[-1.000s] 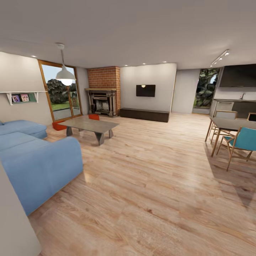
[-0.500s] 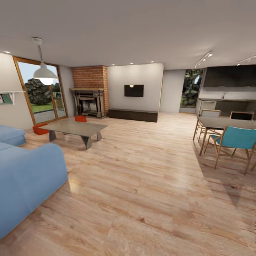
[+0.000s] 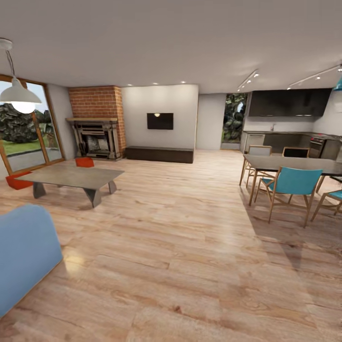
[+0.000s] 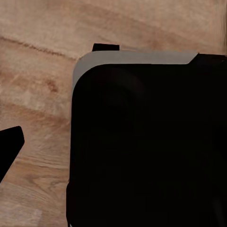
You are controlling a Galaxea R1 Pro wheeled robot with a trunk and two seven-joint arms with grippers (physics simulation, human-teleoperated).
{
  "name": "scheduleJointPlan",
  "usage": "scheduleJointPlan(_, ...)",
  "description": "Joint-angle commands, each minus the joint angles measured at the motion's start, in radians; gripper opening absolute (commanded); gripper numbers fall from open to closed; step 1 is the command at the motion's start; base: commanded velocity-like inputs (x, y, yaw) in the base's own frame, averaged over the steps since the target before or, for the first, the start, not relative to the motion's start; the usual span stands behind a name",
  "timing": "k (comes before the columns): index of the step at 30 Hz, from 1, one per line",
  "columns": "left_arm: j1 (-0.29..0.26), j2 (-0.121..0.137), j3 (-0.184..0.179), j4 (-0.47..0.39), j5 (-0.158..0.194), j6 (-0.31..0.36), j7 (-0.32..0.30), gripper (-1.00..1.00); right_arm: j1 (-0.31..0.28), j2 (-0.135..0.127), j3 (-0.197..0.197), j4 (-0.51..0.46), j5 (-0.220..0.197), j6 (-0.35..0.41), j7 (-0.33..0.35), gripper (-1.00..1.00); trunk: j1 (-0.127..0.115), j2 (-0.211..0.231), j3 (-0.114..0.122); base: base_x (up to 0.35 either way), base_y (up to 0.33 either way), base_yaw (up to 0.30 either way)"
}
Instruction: Move the two storage containers from the living room to the garage. In the garage, place one container on the floor and stack the other container on top of it (either order is fine).
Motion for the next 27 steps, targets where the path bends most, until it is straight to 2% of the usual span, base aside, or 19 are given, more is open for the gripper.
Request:
scheduleJointPlan(1,0.0,0.0,0.0,0.0,0.007,-0.003,0.001,1.0,-0.001,0.001,0.009,0.003,-0.005,-0.005,0.0,1.0,0.001,0.0,-0.001,0.321,0.0,-0.206)
scheduleJointPlan(10,0.0,0.0,0.0,0.001,0.006,-0.003,0.0,1.0,-0.001,0.001,0.007,0.003,-0.008,-0.005,0.0,1.0,0.001,0.0,-0.001,0.321,0.0,-0.168)
scheduleJointPlan(27,0.0,0.0,0.001,0.001,0.009,-0.003,0.0,1.0,-0.001,0.001,0.009,0.003,-0.005,-0.002,-0.001,1.0,0.001,0.0,-0.001,0.321,0.0,-0.008)
